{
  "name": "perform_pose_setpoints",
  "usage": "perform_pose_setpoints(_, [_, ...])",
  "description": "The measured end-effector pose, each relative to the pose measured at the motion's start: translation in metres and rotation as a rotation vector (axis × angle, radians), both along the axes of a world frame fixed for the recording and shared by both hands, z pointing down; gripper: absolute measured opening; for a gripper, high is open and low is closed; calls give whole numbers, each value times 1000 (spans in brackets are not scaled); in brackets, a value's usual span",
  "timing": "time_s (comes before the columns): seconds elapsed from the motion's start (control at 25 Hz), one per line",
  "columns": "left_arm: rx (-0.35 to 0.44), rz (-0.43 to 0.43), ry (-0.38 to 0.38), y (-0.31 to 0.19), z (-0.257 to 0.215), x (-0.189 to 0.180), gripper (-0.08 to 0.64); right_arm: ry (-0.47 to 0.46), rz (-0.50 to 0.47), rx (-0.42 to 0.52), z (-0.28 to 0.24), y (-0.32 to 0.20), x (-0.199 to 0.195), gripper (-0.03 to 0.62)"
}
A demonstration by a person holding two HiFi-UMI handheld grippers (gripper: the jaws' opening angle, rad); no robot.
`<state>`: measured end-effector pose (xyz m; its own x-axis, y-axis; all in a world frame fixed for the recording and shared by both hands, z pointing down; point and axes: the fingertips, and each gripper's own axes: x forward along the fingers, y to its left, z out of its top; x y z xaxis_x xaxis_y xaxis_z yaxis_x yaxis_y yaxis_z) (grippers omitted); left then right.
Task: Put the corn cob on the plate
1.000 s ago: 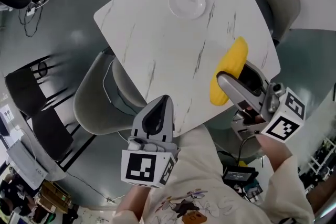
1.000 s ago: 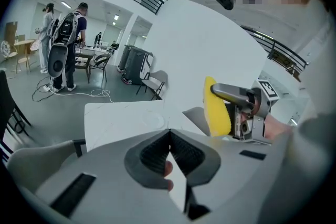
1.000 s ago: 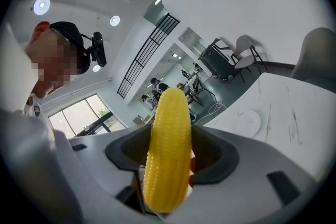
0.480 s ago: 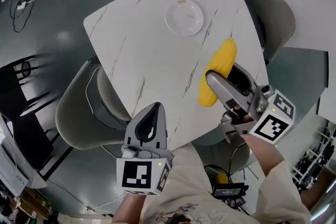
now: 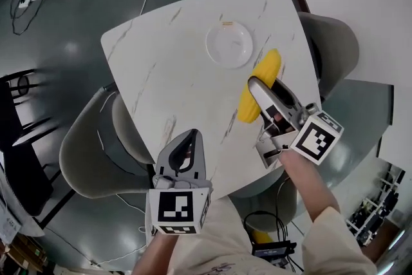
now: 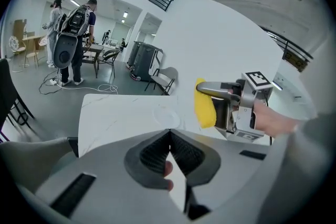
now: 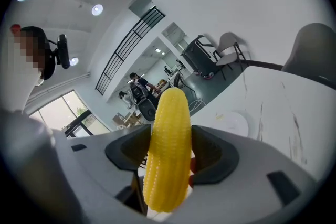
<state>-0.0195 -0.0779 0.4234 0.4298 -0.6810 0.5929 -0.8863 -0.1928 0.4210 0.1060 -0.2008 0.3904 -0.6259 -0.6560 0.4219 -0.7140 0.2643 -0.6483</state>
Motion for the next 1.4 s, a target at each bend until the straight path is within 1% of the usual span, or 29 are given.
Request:
perform_pose_setpoints(0.2, [14,9,-3,3,-10,1,8,47,46,-28,10,2,8,245])
perform_pose_setpoints(0.36, [0,24,5,-14,15,3,8,42,61,-36,40,-24,2,245])
perform_pose_setpoints(0.44, [-9,29,10,-21,27,5,8,64,79,-36,54,-37,4,245])
perform_pose_setpoints(0.64, [-24,34,22,-27,41,11,8,86,103,-36,75,-50,6,245])
perform_pose_setpoints(0.84, [-28,53,24,-35,52,19,8,172,120,5,87,-66,16,245])
perform_pose_setpoints(1.08, [-33,68,32,-45,62,23,8,217,136,44,106,-82,22,245])
perform_pose_setpoints(1.24, [-34,80,33,-47,68,26,8,270,145,72,117,-93,25,245])
perform_pose_setpoints(1.4, [-44,81,33,-44,74,25,8,349,134,78,129,-99,24,245])
